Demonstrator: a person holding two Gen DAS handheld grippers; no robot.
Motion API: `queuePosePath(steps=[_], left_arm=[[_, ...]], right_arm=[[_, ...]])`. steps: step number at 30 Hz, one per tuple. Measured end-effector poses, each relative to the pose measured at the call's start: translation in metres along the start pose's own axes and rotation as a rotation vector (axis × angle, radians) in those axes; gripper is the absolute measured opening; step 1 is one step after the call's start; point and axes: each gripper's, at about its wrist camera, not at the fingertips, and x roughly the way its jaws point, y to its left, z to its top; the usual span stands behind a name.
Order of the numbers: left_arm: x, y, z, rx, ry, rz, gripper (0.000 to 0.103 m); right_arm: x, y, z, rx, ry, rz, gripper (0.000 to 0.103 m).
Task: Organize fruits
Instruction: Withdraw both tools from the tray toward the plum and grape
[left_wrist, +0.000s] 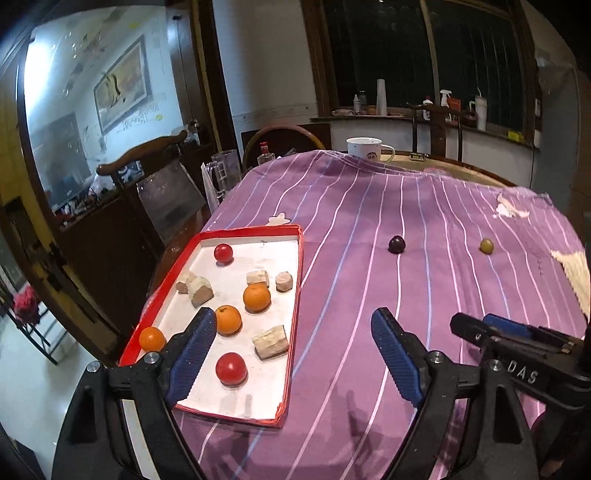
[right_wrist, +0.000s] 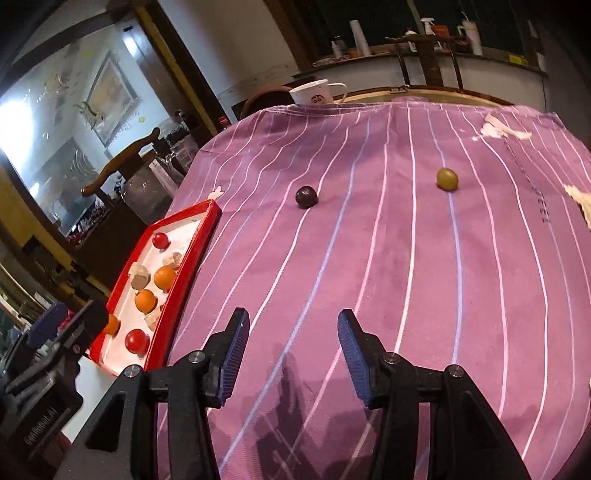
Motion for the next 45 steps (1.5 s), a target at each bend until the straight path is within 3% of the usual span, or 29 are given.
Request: queuePosePath(steps=[8, 45], left_arm=[[0.0, -0.003, -0.006, -0.008, 0.023, 0.006, 0.085], [0.045, -0.002, -0.021, 0.0, 0.159, -0.041, 0.085]], right_arm=[[-0.004, 0.0, -0.004, -0.01, -0.013, 0.004, 0.055], [0.029, 0.003, -0.013, -0.022, 0.098, -0.032, 0.055]])
